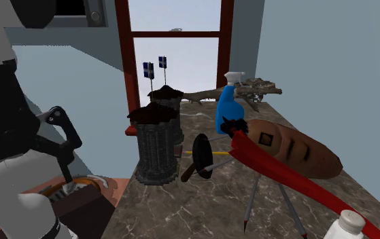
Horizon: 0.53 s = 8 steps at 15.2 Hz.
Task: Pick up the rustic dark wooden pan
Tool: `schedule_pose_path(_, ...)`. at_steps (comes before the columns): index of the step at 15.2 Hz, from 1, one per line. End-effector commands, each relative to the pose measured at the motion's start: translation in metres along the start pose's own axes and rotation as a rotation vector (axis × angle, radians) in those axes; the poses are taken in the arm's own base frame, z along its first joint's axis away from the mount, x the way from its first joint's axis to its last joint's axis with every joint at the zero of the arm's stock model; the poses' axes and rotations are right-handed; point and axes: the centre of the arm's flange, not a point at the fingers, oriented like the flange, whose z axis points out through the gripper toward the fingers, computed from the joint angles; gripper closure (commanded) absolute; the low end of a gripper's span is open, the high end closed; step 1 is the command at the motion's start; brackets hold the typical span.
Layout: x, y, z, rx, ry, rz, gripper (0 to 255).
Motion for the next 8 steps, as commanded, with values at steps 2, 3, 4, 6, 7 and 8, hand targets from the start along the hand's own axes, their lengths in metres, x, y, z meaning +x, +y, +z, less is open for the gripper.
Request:
schedule_pose_path(2, -0.003, -0.013, 0.002, -0.002, -0.009, 0.026, 0)
schedule_pose_path(3, -0.005, -0.025, 0.004, -0.005, -0.018, 0.052, 0)
schedule_pose_path(4, -0.008, -0.038, 0.006, -0.007, -0.026, 0.077, 0)
schedule_pose_path(6, -0.011, -0.064, 0.011, -0.012, -0.044, 0.129, 0)
schedule_pose_path(7, -0.012, -0.077, 0.013, -0.015, -0.053, 0.155, 0)
schedule_pose_path(8, -0.013, -0.090, 0.015, -0.017, -0.062, 0.181, 0)
